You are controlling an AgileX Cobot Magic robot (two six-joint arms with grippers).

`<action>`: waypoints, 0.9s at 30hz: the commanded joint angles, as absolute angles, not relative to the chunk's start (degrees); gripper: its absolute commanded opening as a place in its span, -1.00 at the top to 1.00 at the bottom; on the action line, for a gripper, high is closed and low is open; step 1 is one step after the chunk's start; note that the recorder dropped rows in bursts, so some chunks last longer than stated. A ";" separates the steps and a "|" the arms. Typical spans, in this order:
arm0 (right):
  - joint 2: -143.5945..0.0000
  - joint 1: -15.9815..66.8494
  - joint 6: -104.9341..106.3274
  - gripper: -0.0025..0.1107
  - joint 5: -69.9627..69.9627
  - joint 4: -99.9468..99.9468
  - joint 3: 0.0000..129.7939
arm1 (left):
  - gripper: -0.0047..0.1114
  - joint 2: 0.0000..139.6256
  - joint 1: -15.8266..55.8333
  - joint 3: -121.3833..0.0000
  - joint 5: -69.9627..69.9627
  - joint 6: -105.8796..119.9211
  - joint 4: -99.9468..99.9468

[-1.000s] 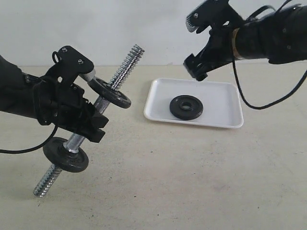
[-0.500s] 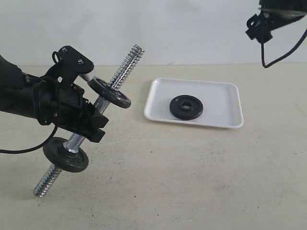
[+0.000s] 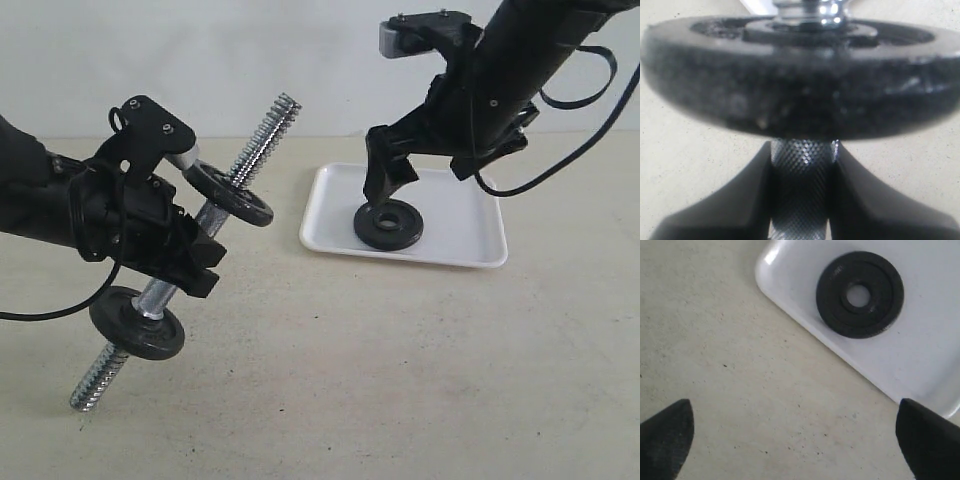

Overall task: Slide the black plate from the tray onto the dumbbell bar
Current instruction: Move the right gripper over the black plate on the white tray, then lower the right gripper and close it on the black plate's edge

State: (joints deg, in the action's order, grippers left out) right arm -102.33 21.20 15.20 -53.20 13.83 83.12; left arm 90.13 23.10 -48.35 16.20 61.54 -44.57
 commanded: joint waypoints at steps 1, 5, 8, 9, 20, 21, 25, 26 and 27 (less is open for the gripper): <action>-107.06 21.12 9.62 -0.84 -53.03 9.40 85.79 | 0.84 86.65 22.91 -50.32 10.82 61.70 -47.08; -111.30 21.12 6.72 -0.84 -55.05 4.53 88.73 | 0.84 86.65 22.91 -50.32 10.92 61.70 -47.08; -112.34 21.12 6.72 -0.84 -52.30 4.15 89.41 | 0.84 86.65 22.81 -50.32 10.95 61.70 -46.93; -112.34 21.12 6.72 -0.84 -50.68 4.15 89.41 | 0.84 86.65 22.68 -50.32 10.95 61.70 -46.92; -112.59 21.12 5.95 -0.84 -41.83 6.76 89.45 | 0.84 86.65 22.22 -50.32 10.95 61.70 -46.48; -112.69 21.12 5.95 -0.84 -41.81 6.76 89.45 | 0.84 86.65 22.22 -50.32 10.95 61.70 -46.48; -114.37 21.12 6.14 -0.84 -42.49 5.66 90.46 | 0.84 86.65 22.22 -50.32 11.45 61.70 -46.48; -115.30 21.12 6.14 -0.84 -43.60 5.55 91.18 | 0.84 86.65 22.22 -50.32 11.83 61.70 -46.48; -116.16 21.12 6.14 -0.84 -44.83 5.55 91.88 | 0.84 86.65 22.22 -50.32 12.34 61.70 -46.48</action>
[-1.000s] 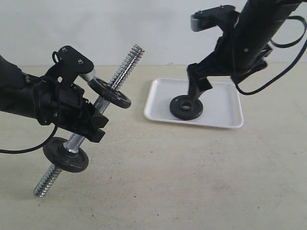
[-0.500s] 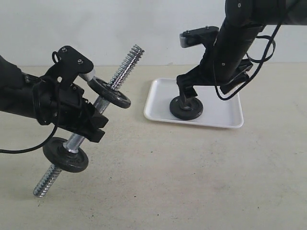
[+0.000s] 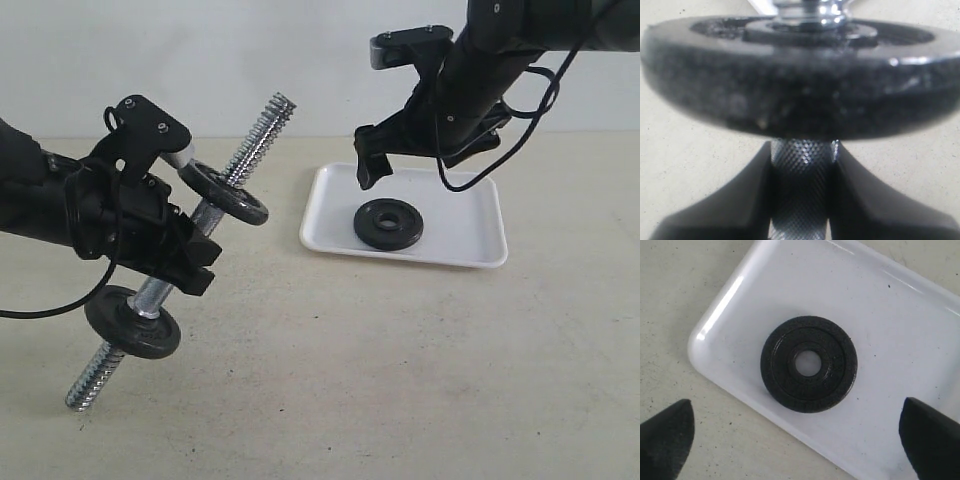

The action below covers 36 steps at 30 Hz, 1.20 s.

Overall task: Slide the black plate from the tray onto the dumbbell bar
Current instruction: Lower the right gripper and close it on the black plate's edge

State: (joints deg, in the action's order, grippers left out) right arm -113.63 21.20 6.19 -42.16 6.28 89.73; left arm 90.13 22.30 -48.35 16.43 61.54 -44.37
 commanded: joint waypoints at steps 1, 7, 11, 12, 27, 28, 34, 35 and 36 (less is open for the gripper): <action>-117.37 21.12 6.14 -0.84 -46.07 5.40 92.85 | 0.84 86.65 22.22 -50.32 12.45 61.70 -46.48; -122.08 21.12 5.88 -0.84 -47.95 5.73 96.68 | 0.84 86.65 22.22 -50.32 12.73 61.70 -46.48; -123.28 21.12 3.24 -0.84 -44.05 5.74 96.68 | 0.84 86.65 21.80 -50.32 12.47 61.70 -46.48; -123.39 21.12 2.59 -0.84 -43.27 5.74 96.68 | 0.84 86.65 21.70 -50.32 12.47 61.70 -46.48; -124.68 21.12 1.03 -0.84 -36.66 8.27 96.68 | 0.84 86.65 21.58 -50.32 12.47 61.70 -46.48; -124.68 21.12 0.50 -0.84 -36.66 8.27 96.68 | 0.84 86.65 21.58 -50.32 12.47 61.70 -46.48; -124.68 21.12 -1.22 -0.84 -35.62 7.73 96.68 | 0.84 86.65 21.58 -50.32 12.79 61.70 -46.48; -124.68 21.12 -1.78 -0.84 -35.43 7.37 96.68 | 0.84 86.65 21.58 -50.32 12.93 61.70 -46.48; -124.68 21.12 -2.87 -0.84 -35.29 6.91 96.68 | 0.84 86.65 21.58 -50.32 13.22 61.70 -46.48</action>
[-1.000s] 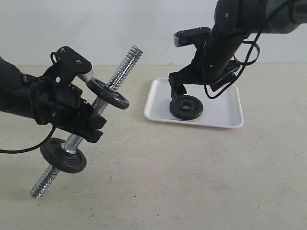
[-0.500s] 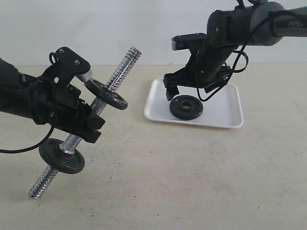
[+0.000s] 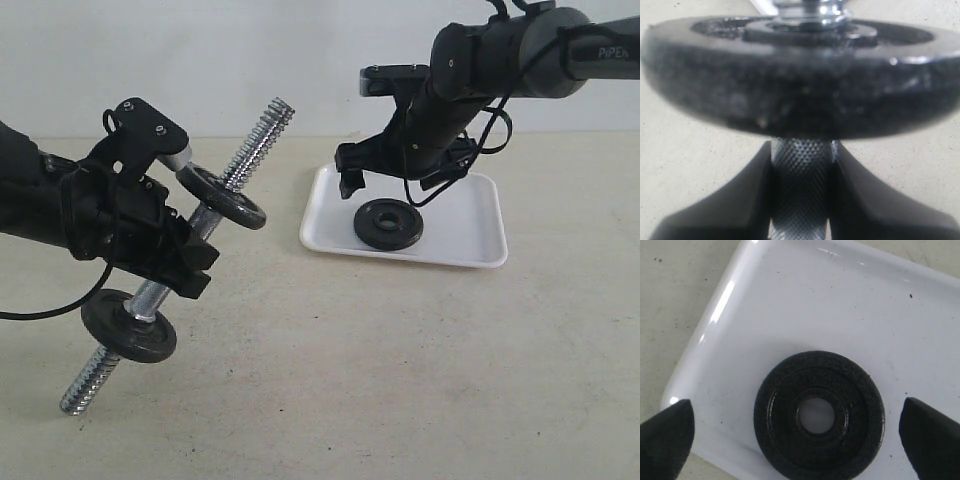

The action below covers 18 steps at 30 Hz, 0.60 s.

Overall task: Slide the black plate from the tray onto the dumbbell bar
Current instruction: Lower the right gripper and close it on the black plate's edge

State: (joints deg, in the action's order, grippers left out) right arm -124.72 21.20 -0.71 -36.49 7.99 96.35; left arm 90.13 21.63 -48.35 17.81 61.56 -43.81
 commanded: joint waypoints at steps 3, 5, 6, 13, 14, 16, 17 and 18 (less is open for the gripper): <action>-124.68 21.12 -7.74 -0.84 -35.15 4.48 96.68 | 0.84 86.65 21.58 -50.32 13.48 61.70 -46.48; -124.96 21.12 -10.43 -0.83 -35.51 1.27 96.68 | 0.84 86.65 21.58 -50.32 13.48 61.70 -46.48; -125.22 21.12 -11.62 -0.83 -35.76 -0.32 96.68 | 0.84 86.65 21.58 -50.32 13.58 61.70 -46.48; -128.76 21.12 -13.19 -0.83 -36.87 -1.69 96.68 | 0.84 86.65 21.58 -50.32 13.58 61.70 -46.48; -129.32 21.12 -13.34 -0.83 -36.76 -1.56 96.68 | 0.84 86.65 21.58 -50.32 13.58 61.70 -46.48; -130.19 21.12 -13.46 -0.83 -36.54 -0.42 96.68 | 0.84 86.65 21.58 -50.32 13.58 61.70 -46.48; -130.59 21.12 -13.46 -0.83 -36.54 0.00 96.68 | 0.84 86.65 21.58 -50.32 13.58 61.70 -46.48; -131.01 21.12 -13.46 -0.83 -36.54 0.00 96.68 | 0.84 86.65 21.58 -50.32 13.58 61.70 -46.48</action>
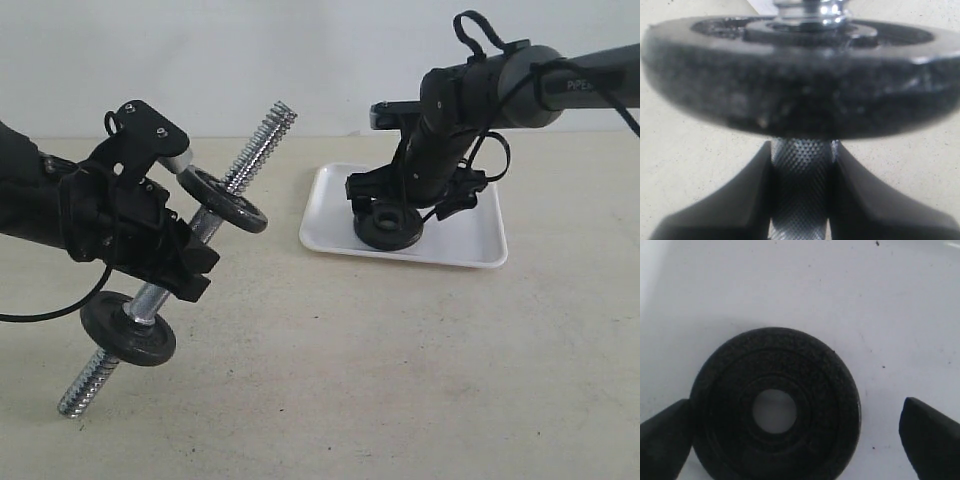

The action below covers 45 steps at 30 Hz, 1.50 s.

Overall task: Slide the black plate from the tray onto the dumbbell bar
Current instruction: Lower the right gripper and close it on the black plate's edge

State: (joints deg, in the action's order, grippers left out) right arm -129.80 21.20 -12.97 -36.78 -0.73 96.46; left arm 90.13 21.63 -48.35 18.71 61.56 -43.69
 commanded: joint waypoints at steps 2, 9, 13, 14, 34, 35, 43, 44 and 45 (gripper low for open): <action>-131.60 21.12 -13.46 -0.83 -36.76 0.71 96.68 | 0.84 86.65 21.58 -50.32 13.58 61.70 -46.48; -131.94 21.12 -13.46 -0.83 -37.30 2.73 96.68 | 0.84 86.65 21.58 -50.32 13.69 61.70 -46.48; -131.94 21.12 -13.46 -0.83 -38.66 1.76 96.68 | 0.84 86.65 21.58 -50.32 13.69 61.70 -46.48; -131.94 21.12 -13.46 -0.83 -39.46 0.83 96.68 | 0.84 86.65 21.58 -50.32 13.77 61.70 -46.48; -131.97 21.12 -17.89 -0.83 -38.77 -9.21 96.68 | 0.84 86.65 21.58 -50.32 14.96 61.70 -46.48; -131.97 21.12 -17.89 -0.83 -38.77 -9.21 96.68 | 0.84 86.65 21.58 -50.32 14.96 61.70 -46.48; -131.97 21.12 -17.42 -0.83 -37.34 -4.27 96.68 | 0.84 86.65 21.58 -50.32 15.06 61.70 -46.48; -131.97 21.12 -17.42 -0.83 -37.19 -4.27 96.68 | 0.84 86.65 21.58 -50.32 15.13 61.70 -46.48; -131.97 21.12 -17.42 -0.83 -37.19 -4.27 96.68 | 0.84 86.65 21.58 -50.32 15.42 61.70 -46.48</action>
